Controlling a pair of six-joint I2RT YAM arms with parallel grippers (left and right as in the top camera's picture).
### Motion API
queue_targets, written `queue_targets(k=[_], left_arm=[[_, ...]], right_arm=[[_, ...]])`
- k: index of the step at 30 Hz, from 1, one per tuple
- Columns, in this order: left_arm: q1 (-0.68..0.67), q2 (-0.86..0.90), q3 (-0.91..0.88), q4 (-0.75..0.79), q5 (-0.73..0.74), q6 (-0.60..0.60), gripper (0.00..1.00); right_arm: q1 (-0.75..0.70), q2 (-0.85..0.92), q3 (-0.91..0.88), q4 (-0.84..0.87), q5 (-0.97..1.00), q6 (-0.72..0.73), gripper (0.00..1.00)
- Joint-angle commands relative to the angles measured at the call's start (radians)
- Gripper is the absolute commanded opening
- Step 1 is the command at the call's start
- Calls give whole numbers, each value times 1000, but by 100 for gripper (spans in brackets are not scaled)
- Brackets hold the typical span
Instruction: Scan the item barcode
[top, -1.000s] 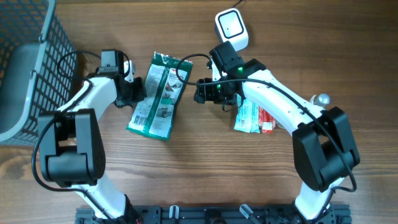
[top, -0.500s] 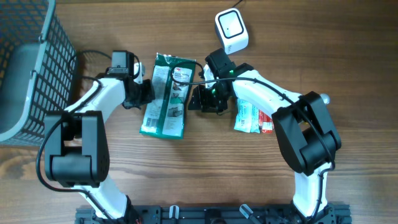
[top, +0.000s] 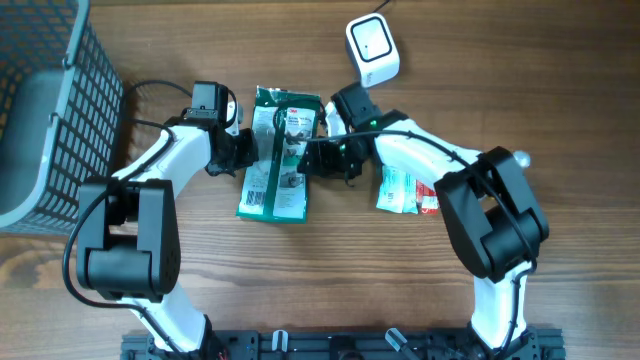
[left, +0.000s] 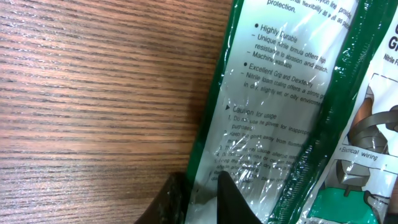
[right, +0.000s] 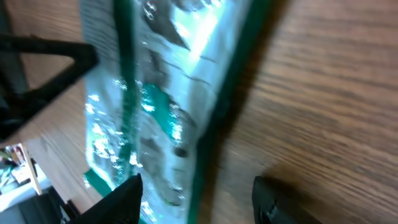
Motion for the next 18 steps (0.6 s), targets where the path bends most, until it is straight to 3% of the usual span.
queue_targets(k=[1, 4, 18], left_arm=[[-14, 37, -48, -17, 6, -11, 12], [-14, 37, -48, -13, 6, -11, 12], [-14, 37, -48, -5, 3, -10, 12]], right_arm=[[7, 15, -80, 57, -45, 50, 53], [23, 15, -137, 145, -54, 58, 44], [59, 15, -164, 385, -50, 136, 45]])
